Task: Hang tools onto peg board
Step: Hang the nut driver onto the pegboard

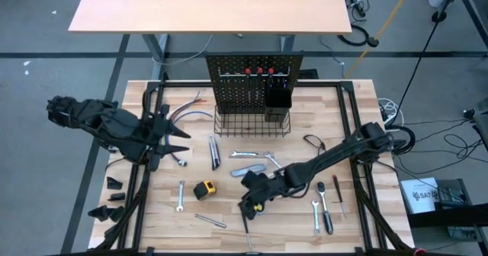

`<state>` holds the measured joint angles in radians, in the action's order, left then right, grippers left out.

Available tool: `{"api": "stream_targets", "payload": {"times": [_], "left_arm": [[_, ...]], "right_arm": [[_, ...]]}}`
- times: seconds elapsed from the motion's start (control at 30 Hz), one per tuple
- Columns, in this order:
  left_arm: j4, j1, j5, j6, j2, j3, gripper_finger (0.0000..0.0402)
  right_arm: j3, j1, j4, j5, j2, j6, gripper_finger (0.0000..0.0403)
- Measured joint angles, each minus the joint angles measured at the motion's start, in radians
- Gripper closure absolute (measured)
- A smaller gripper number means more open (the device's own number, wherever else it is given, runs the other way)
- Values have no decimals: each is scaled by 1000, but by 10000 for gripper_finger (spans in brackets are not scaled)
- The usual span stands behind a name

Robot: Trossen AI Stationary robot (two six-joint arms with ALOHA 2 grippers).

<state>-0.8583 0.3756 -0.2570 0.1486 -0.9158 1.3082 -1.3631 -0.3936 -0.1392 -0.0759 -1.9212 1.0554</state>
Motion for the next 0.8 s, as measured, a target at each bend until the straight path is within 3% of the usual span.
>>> {"api": "stream_targets", "payload": {"times": [0.17,0.37,0.8], "left_arm": [[32,0,31,3,8,-22,235],[110,0,165,1,-35,-131,235],[389,-14,374,-224,-436,-183,235]], "right_arm": [[-1,3,47,1,-9,-28,248],[0,14,27,17,63,-119,248],[-1,5,-395,-163,357,-238,248]]}}
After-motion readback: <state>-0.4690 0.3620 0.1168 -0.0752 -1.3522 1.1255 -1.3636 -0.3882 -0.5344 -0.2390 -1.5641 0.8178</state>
